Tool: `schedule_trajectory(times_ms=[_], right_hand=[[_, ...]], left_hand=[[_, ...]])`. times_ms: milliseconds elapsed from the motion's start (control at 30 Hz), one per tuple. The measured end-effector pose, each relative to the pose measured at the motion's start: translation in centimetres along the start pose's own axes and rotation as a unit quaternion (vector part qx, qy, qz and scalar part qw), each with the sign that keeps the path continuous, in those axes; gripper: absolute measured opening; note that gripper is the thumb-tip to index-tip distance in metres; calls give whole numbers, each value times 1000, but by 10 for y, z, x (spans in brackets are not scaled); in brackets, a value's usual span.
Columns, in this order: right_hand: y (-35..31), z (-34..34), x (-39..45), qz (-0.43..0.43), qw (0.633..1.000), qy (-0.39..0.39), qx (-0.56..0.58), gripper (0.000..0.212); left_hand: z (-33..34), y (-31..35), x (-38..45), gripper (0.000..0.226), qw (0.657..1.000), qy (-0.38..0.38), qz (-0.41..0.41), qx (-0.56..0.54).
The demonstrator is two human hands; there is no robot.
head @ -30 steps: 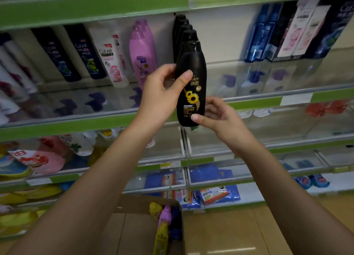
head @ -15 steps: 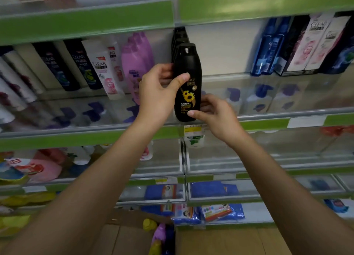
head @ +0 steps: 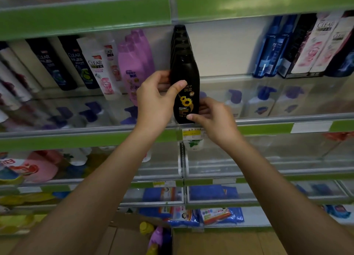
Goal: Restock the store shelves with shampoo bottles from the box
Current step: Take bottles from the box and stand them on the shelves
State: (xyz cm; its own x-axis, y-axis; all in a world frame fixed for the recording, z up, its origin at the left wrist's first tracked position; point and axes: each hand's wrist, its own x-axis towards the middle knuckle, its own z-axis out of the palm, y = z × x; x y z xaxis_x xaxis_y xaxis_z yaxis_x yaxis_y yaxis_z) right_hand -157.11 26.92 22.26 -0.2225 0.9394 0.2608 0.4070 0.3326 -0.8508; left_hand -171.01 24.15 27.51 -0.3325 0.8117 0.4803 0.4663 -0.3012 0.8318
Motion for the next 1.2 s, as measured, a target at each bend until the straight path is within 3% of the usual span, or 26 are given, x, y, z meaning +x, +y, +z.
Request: schedule_trajectory(times_ms=[267,933,1100,1200], right_hand=[[-6,-1,2,-2,999,-2,-37,34],[-8,2,14,32,997,0,-67,38],[-7,2,10,49,997,4,-51,63],[-8,3,-1,50,996,37,-59,68]], left_hand=[[3,1,1,22,1000,10,-1,13],[6,-4,12,35,999,9,-6,43],[-2,-8,3,52,999,-12,-31,15],[-14,-12,-10,49,999,-4,-53,-10]])
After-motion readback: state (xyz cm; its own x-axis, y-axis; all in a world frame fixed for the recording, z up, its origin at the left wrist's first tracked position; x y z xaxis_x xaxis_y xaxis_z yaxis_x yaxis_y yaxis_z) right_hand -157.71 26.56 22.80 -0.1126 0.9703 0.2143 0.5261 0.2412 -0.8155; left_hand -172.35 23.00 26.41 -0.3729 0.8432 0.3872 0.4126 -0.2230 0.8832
